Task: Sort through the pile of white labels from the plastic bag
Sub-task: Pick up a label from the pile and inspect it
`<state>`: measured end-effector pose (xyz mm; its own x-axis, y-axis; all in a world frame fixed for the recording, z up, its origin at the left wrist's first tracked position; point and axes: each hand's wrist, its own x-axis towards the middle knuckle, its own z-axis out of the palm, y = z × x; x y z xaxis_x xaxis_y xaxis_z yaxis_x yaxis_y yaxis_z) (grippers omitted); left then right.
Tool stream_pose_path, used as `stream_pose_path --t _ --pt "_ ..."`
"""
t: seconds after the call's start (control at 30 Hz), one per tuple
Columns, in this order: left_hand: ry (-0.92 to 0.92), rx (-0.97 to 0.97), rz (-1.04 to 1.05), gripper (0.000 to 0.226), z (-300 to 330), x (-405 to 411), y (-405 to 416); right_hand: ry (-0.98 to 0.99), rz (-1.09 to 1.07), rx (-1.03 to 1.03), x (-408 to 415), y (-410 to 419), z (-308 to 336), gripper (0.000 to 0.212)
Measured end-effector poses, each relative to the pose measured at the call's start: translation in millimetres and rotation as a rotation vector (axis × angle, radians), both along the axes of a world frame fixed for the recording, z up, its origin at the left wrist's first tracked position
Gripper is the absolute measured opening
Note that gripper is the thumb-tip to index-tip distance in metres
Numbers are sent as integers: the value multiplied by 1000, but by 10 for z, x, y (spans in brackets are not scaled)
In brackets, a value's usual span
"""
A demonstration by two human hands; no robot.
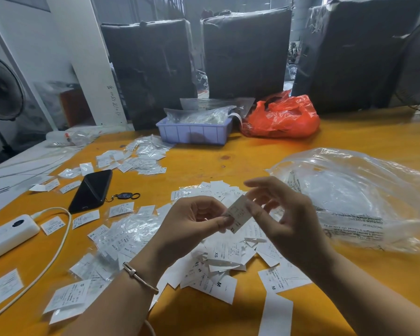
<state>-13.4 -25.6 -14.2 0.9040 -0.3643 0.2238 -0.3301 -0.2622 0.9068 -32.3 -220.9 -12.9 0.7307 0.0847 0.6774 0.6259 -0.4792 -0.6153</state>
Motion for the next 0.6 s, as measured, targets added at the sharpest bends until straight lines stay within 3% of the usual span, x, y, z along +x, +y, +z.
stream_pose_path --t 0.2,0.47,0.6 --pt "51 -98 3 19 7 11 -2 -21 -32 39 0 -1 -12 26" --pt "53 -122 -18 23 -11 29 -1 55 145 21 -20 32 -15 10" --pt "45 -137 -36 16 -5 11 10 201 256 71 6 29 -21 11"
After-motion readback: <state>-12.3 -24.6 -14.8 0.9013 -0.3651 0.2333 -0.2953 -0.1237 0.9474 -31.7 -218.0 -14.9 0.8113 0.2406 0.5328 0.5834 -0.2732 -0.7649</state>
